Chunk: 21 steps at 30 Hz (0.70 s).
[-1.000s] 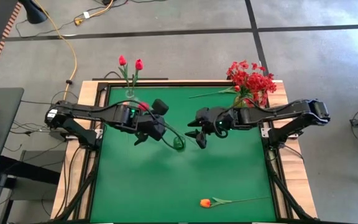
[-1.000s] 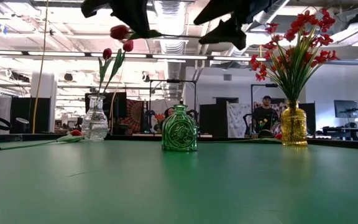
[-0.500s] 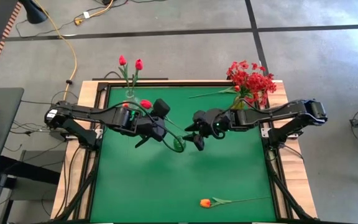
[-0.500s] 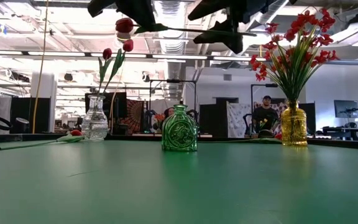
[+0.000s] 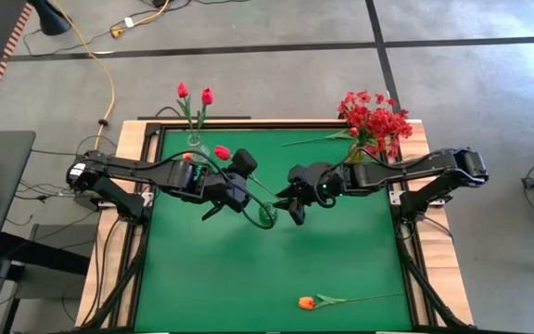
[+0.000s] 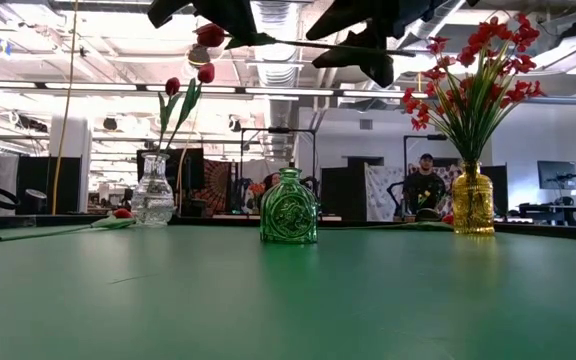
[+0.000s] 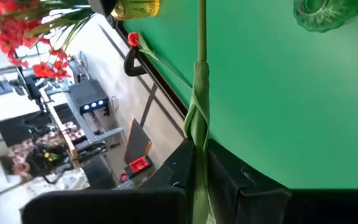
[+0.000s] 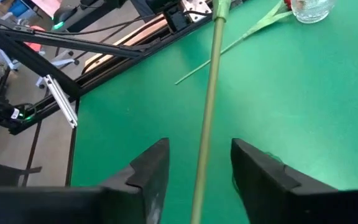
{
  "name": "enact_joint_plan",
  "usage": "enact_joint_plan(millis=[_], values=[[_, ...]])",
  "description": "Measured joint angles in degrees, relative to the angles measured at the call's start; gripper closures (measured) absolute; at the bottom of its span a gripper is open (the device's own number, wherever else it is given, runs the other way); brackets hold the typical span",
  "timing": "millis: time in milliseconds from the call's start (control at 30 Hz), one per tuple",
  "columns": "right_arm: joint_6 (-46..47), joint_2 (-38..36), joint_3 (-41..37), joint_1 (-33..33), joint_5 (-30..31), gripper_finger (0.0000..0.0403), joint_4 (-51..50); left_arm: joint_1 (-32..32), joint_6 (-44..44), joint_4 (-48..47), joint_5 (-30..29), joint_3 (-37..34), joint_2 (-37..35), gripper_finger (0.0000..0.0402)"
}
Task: Sort flowers into vase by color
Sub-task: Put the red tulip into the transparent vase
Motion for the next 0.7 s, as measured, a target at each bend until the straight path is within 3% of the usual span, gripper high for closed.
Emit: enact_joint_plan(millis=[433, 567, 700], values=[[1.72, -0.02, 0.00, 0.15, 0.06, 0.0372, -1.42, -0.09, 1.94, 0.07, -1.01, 0.00, 0.00, 0.0384], [2.04, -0.02, 0.00, 0.15, 0.00, 0.0377, -0.83, -0.46, 1.70, 0.35, -2.34, 0.00, 0.02, 0.0384], [4.39, -0.02, 0.00, 0.17, 0.00, 0.0377, -0.87, -1.24, -4.40, 0.73, -2.18, 0.00, 0.02, 0.0375]])
